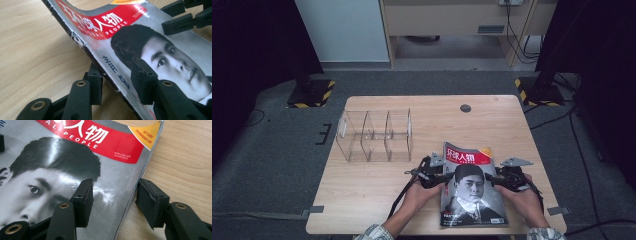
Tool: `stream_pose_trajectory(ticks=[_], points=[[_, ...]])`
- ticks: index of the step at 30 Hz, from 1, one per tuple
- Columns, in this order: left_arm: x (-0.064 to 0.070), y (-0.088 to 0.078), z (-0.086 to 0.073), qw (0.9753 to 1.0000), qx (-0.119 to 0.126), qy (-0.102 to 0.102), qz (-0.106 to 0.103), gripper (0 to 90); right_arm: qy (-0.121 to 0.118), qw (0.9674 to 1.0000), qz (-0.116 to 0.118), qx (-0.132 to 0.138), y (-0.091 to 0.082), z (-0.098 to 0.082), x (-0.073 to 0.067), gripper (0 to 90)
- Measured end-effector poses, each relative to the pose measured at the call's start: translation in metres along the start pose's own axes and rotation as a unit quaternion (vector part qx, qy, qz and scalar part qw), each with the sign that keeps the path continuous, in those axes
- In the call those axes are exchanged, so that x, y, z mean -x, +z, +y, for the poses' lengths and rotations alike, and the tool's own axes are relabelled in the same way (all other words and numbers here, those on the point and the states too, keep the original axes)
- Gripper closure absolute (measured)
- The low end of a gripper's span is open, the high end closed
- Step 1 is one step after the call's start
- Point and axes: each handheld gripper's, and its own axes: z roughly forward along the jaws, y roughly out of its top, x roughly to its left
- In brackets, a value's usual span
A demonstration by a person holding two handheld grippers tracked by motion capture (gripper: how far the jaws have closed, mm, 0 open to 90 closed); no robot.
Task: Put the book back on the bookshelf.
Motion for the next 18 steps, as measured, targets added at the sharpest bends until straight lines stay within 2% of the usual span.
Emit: stream_pose_trajectory(ticks=[7, 18], points=[[0.000, 0.003, 0.004, 1.0000, -0.004, 0.006, -0.001, 64.5, 0.001, 1.0000, 0.000, 0.002, 0.000, 0.000, 0.000, 48.1], [0.000, 0.005, 0.013, 1.0000, -0.001, 0.004, -0.002, 65.4, -0.002, 1.0000, 0.001, 0.003, 0.000, 0.000, 0.001, 48.8]])
